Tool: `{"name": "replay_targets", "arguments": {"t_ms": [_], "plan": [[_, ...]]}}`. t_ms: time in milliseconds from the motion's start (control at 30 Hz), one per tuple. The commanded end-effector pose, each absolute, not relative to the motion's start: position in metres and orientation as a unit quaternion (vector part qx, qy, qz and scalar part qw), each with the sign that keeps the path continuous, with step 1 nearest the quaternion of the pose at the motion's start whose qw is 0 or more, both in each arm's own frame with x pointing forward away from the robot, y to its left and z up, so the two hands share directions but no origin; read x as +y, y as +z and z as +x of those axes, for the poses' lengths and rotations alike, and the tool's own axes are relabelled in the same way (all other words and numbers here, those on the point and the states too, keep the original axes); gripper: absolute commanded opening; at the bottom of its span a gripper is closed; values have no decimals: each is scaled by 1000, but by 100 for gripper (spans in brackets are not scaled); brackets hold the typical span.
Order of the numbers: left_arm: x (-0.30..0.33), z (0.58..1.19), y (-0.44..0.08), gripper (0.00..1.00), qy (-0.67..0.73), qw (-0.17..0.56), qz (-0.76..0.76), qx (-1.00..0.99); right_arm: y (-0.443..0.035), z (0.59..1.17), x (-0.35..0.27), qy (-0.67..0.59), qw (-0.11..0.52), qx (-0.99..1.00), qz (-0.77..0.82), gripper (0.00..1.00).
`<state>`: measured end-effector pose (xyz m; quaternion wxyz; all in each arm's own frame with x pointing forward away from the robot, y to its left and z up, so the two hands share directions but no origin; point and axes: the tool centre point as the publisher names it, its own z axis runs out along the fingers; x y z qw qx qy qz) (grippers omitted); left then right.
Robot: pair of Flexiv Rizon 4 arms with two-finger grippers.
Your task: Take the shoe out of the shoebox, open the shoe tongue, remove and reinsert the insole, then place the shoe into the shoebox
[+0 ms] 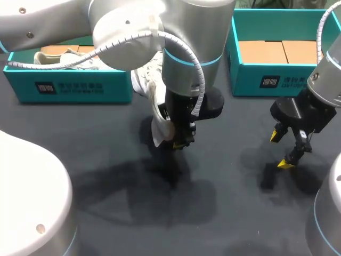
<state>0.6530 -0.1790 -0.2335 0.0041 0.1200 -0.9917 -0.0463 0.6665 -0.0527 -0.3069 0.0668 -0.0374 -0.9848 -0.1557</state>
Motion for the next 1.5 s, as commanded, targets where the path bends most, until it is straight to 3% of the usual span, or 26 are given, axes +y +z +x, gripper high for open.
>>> {"name": "replay_targets", "arguments": {"t_ms": [33, 600, 1100, 1500], "plan": [[-176, 651, -232, 0, -41, -10, 109, -993, -307, 665, -53, -155, 66, -985, -38, 100], [-102, 724, -147, 0, 10, -54, 79, -995, -307, 665, -53, -155, 66, -985, -38, 100], [-99, 730, -144, 0, 4, -62, 72, -995, -307, 665, -53, -155, 66, -985, -38, 100], [-33, 849, -138, 0, 20, -20, 69, -997, -307, 665, -53, -155, 66, -985, -38, 100]]}}
